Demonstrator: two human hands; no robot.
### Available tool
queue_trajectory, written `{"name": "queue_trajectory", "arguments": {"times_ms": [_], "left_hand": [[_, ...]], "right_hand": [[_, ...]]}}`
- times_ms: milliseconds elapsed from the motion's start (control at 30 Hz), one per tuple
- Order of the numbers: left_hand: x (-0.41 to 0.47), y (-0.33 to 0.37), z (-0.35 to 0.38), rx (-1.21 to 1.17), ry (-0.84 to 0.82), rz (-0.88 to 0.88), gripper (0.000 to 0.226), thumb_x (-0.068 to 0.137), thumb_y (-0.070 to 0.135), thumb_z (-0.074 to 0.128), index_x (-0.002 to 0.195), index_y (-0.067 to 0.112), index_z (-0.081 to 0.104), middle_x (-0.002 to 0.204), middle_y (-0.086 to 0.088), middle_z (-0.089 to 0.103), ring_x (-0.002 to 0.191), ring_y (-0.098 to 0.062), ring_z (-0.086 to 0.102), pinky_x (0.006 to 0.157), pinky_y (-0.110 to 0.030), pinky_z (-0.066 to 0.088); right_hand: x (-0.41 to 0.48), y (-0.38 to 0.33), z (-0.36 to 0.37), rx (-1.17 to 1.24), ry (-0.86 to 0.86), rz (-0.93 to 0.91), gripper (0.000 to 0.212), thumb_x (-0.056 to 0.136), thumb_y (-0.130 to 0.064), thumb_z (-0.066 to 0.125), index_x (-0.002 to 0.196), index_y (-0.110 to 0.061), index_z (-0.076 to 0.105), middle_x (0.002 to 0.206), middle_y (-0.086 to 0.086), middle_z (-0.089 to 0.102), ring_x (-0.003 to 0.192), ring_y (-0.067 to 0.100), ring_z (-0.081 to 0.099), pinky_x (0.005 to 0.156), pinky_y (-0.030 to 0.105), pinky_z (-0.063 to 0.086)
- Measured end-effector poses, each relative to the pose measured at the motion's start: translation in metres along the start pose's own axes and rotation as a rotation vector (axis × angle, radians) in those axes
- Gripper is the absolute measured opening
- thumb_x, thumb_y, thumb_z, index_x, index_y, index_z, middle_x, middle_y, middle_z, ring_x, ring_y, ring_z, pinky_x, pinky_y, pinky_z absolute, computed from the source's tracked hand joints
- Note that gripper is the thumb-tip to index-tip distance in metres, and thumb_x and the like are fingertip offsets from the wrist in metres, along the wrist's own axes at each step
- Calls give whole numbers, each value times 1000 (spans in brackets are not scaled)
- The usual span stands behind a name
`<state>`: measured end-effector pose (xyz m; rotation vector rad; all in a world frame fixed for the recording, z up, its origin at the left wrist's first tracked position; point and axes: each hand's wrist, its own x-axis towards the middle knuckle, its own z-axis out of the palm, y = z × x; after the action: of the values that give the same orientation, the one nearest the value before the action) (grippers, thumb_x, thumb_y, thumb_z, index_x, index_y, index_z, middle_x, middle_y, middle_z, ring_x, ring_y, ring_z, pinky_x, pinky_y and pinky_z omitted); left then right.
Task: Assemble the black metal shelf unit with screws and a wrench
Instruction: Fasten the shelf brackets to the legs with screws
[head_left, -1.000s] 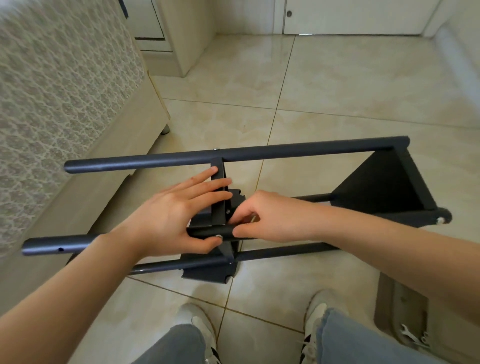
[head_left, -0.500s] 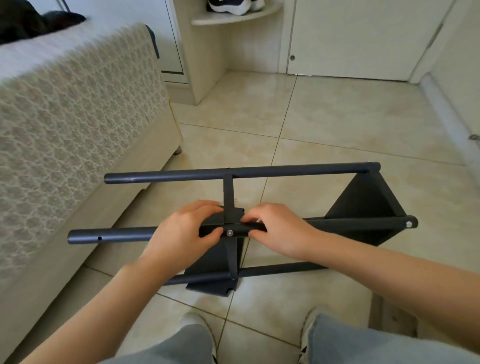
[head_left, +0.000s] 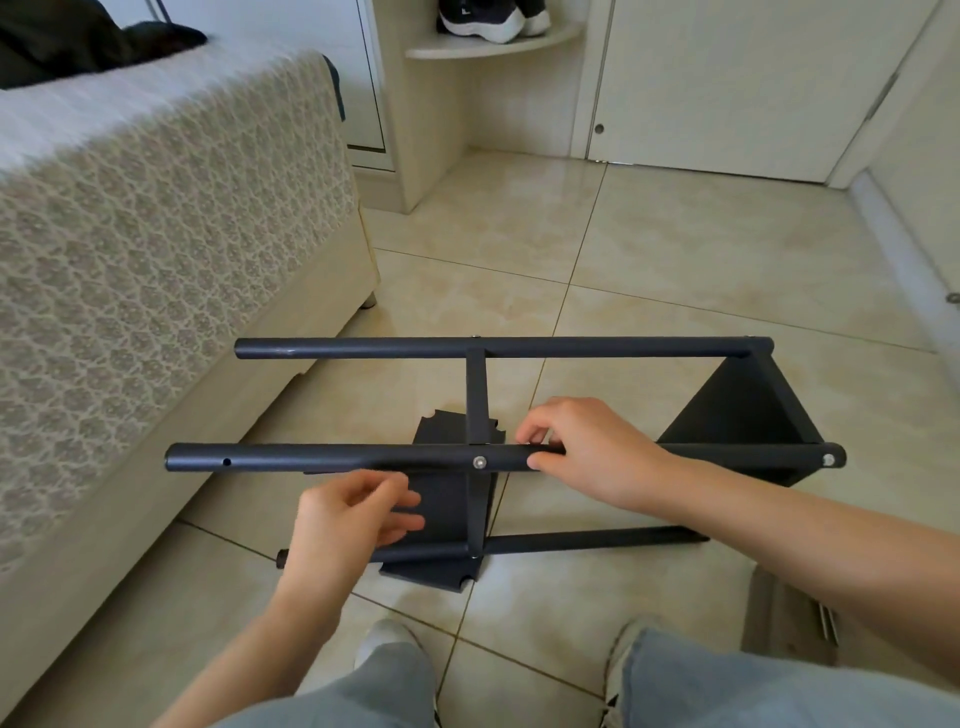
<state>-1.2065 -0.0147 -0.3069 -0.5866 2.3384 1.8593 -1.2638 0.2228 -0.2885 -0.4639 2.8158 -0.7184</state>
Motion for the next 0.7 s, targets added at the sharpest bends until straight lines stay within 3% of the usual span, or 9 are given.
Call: {"name": "queue_trajectory", "arguments": {"times_ms": [100,300,500,700], "left_hand": [[13,1,-2,-310,-6,-236,24,98,28,62,107,7,68,94,-9,78,85,-24,77,68,-34,61],[31,7,1,-806,7,-322,22,95,17,66,110,3,62,104,-18,76,93,-29,76,63,-35,63],[45,18,10,-865,7,-323,20,96,10,64,115,7,58,112,-20,73,92,-30,76,64,-42,63],[58,30,9,-868,-6,-292,17,96,11,64,113,13,59,111,-16,73,92,-28,76,65,-44,64]], "right_hand": [[-1,2,-2,-32,2,13,16,93,-23,64,108,-24,68,105,-7,62,86,4,53,78,24,44],[-3,6,-6,-47,-16,44,22,93,-17,62,113,-25,66,110,-5,61,95,9,54,89,31,49],[-3,9,-14,-81,15,80,36,95,-7,56,124,-27,63,117,-3,58,109,14,55,96,36,49],[1,12,-29,-74,36,114,25,95,-14,61,118,-23,66,114,-2,62,102,13,59,92,32,51]]}}
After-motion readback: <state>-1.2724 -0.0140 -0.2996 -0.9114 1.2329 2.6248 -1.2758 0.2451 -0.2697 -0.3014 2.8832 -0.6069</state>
